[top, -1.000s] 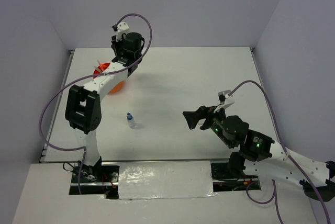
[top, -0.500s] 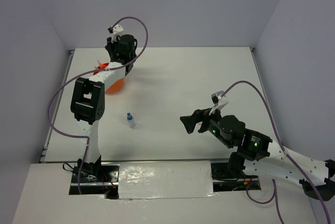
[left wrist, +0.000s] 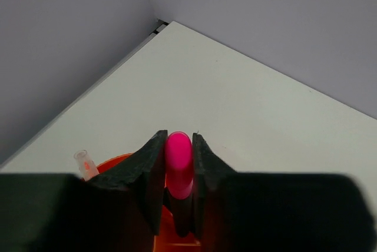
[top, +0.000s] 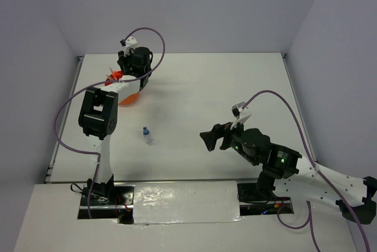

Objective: Sort the stationery into containers
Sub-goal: Place the pen in the storage box, then pick up the stationery from the center of the board.

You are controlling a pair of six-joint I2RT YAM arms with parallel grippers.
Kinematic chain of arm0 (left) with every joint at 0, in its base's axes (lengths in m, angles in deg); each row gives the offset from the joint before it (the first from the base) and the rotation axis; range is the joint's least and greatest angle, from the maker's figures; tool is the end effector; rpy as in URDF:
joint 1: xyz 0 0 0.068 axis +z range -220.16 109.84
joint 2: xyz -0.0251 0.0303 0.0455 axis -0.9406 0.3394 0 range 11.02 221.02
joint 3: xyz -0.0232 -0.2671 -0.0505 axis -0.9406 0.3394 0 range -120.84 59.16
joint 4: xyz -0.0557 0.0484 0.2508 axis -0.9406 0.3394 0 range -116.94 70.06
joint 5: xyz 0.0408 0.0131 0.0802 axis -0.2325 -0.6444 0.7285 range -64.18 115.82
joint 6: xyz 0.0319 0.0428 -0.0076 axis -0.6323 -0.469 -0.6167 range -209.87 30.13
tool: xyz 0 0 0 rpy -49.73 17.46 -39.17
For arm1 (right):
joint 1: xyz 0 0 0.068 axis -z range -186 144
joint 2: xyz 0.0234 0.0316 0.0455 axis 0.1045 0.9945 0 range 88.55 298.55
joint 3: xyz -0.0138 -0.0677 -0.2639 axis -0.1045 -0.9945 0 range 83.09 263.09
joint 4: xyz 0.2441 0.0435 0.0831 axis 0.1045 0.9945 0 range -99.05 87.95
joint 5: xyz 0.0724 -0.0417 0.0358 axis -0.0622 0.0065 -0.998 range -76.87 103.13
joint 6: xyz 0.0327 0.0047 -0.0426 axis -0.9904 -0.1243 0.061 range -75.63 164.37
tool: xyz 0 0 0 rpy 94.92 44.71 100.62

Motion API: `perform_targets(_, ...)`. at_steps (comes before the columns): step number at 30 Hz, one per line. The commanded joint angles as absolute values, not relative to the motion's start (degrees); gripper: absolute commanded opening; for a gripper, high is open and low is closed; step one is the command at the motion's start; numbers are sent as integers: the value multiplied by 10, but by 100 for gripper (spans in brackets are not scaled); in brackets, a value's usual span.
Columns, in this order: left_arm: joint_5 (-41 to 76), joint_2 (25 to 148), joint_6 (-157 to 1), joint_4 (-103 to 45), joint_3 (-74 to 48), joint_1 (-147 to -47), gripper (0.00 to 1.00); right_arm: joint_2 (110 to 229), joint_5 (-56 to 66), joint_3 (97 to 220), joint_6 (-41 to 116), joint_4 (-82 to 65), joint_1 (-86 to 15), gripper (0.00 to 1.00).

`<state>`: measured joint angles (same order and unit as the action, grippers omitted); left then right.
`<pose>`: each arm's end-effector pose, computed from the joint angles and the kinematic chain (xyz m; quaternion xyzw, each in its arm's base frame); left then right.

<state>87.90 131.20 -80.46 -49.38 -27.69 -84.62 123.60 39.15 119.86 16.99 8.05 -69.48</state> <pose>0.4720 -0.0893 0.2401 -0.2990 0.6744 0.2762 0.6161 0.0806 0.1265 0.3044 -0.1104 0.7791 0.2951 0.5420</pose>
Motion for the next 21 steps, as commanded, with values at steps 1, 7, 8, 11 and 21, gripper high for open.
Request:
perform_targets(1,881,1286,-787,-517,-275,-842,40,1233,397,1206,174,57,-695,100)
perform_targets(7,868,1255,-767,-487,-279,-843,72,1233,440,1196,157,71,-693,100)
perform_targets(8,866,1251,-759,-473,-285,-843,72,1236,445,1196,155,75,-691,100)
perform_targets(11,857,1235,-720,-415,-312,-844,76,1255,432,1195,151,81,-661,100)
perform_targets(21,764,1208,-723,-79,-600,-906,99,1413,291,1207,134,112,-437,100)
